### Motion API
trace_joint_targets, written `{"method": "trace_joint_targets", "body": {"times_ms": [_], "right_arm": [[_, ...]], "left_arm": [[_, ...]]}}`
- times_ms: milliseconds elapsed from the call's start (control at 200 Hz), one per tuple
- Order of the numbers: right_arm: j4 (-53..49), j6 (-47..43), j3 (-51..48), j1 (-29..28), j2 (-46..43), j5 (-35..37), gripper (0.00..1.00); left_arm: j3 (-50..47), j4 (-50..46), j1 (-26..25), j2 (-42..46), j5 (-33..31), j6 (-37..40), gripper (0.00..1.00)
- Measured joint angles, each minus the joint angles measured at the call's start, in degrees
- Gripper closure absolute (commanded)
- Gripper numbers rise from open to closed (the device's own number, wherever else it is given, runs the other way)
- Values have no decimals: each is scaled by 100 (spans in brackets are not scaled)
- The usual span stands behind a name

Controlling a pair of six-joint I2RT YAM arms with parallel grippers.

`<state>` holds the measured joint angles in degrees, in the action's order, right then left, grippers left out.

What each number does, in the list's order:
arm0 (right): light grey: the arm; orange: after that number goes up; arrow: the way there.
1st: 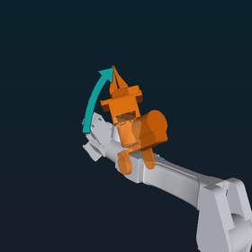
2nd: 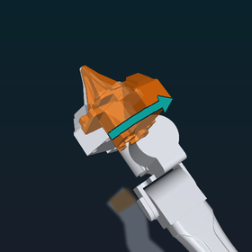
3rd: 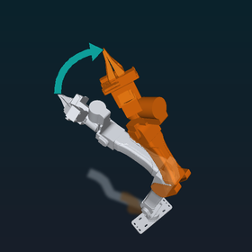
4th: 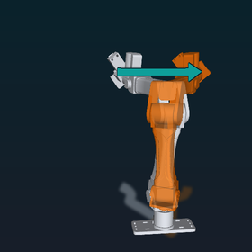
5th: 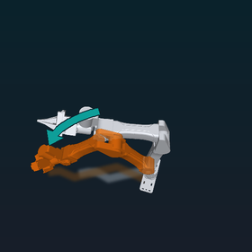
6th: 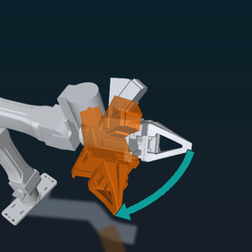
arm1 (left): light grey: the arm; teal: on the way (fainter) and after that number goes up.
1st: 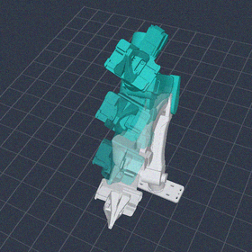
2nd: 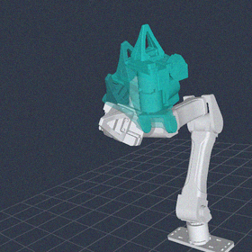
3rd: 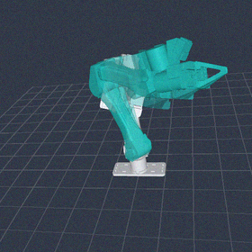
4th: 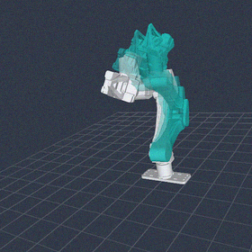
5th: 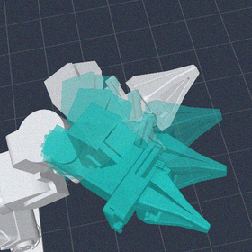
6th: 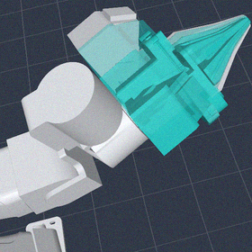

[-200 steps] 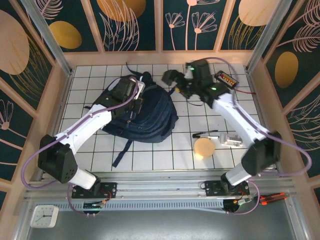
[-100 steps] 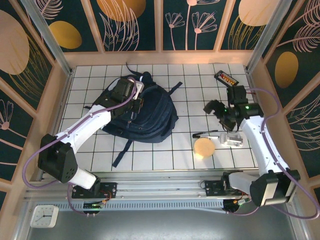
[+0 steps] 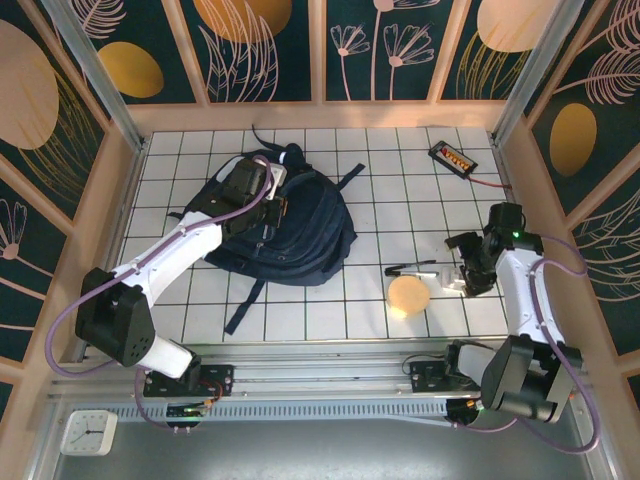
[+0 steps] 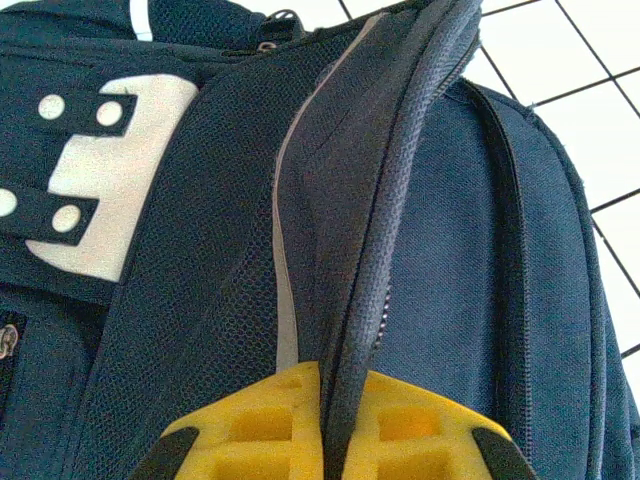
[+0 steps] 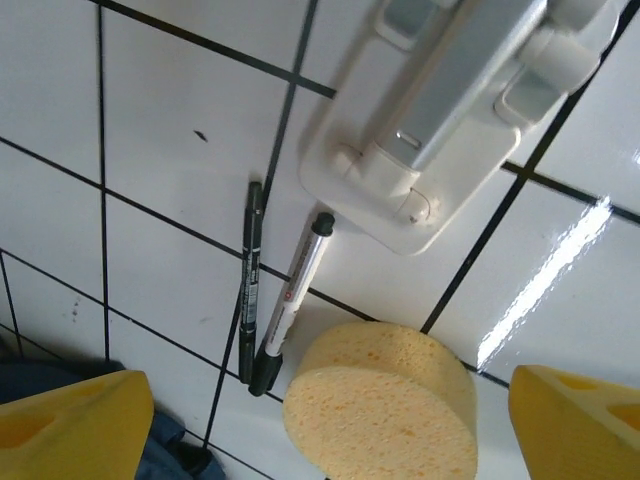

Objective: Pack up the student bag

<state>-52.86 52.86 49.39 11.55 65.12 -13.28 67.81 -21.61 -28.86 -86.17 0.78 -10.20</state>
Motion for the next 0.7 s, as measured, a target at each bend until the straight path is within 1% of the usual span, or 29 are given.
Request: {"method": "trace_joint_targets", "body": {"times_ms": [115,190,325,355,480,520,586,701], "right_arm": [[146,170,2,-63,212,-120,27],[247,271,44,-212,369,-151,33],[494,455,236,-619,866,-164,36],[560,476,267,-706,977,-166,38],[833,590,372,-1073,1510,-166,39],[909,603,413,-1154,1679,-168,43],[1032,625,490,-1248,1928,-170,44],[1191,608,592,-1318,2243,-179,52]], "left_arm": [[-90,63,0,57,0,-2,100],[-144,101,0,85,2,-2,100],[-208,160,0,114,0,-2,100],[-214,166,0,118,0,-2,100],[-221,168,0,140,-2,0,100],[-223,168,0,144,-4,0,100],[-229,170,0,151,-15,0,100],[-264,173,0,181,-20,0,100]]}}
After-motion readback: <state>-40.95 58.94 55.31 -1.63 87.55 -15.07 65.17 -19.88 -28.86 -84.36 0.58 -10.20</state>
